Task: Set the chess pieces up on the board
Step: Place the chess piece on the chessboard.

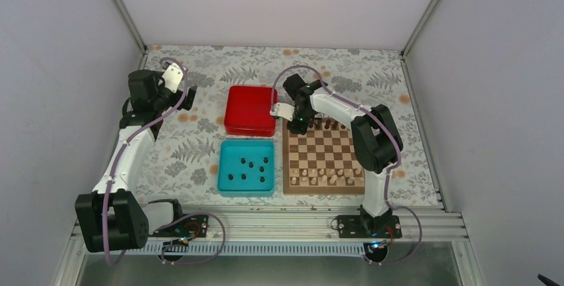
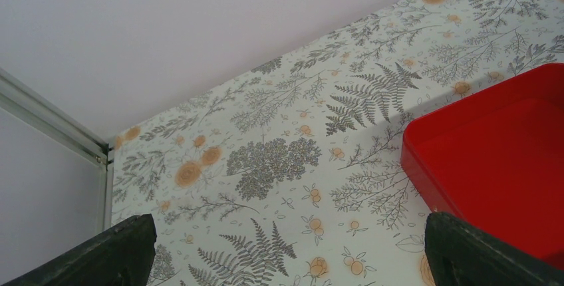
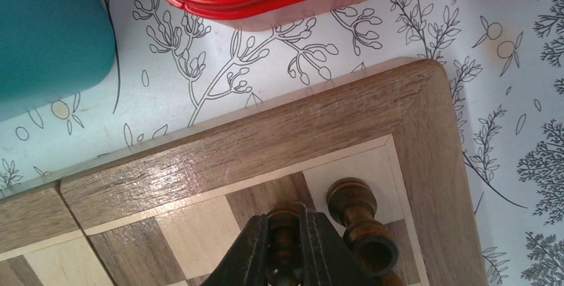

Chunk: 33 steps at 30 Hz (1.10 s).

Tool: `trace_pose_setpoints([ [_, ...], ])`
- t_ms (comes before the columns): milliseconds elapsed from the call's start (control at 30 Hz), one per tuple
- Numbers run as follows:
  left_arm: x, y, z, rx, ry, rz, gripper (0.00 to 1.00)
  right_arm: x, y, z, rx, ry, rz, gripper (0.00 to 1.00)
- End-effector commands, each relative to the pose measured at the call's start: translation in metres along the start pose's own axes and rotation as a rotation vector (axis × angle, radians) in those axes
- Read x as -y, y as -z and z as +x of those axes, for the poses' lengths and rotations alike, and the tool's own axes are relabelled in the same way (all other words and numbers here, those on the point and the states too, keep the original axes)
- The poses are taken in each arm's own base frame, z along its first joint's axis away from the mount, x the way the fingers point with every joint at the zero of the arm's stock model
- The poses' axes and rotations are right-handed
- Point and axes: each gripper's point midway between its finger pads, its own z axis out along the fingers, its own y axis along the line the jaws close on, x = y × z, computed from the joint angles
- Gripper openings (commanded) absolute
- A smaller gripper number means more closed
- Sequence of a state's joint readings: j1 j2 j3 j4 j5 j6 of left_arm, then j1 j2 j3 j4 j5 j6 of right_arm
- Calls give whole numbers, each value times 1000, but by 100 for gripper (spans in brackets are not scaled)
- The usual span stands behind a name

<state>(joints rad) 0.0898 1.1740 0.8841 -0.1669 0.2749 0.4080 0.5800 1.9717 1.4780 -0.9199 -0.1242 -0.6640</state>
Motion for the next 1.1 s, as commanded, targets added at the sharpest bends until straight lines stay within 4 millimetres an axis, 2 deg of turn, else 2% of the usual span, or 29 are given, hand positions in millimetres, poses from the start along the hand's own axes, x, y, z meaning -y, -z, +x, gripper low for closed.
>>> trace_pose_setpoints([
  [0, 3, -3, 3, -3, 5, 24, 100, -2, -9, 4, -9, -8, -38, 8],
  [267, 4, -2, 3, -1, 4, 28, 100, -3, -12, 5, -14, -7, -45, 10],
  [433, 4, -3, 3, -3, 5, 28, 100, -5, -1, 1, 6, -4, -49, 16],
  [567, 4, -3, 4, -4, 6, 29, 100, -9, 17, -8, 42, 6, -60, 20],
  [767, 4, -2, 3, -1, 5, 30, 100, -3, 48, -18, 76, 8, -18, 25],
  [867, 4, -2, 3, -2, 5, 28, 100, -4, 71, -33, 118, 21, 1, 26],
  [933, 4, -2, 3, -1, 5, 29, 100, -12, 84, -45, 141, 45, 3, 26],
  [1067, 3, -2, 2, 0, 4, 27, 100, -47, 96, -71, 151, 129, -9, 28],
])
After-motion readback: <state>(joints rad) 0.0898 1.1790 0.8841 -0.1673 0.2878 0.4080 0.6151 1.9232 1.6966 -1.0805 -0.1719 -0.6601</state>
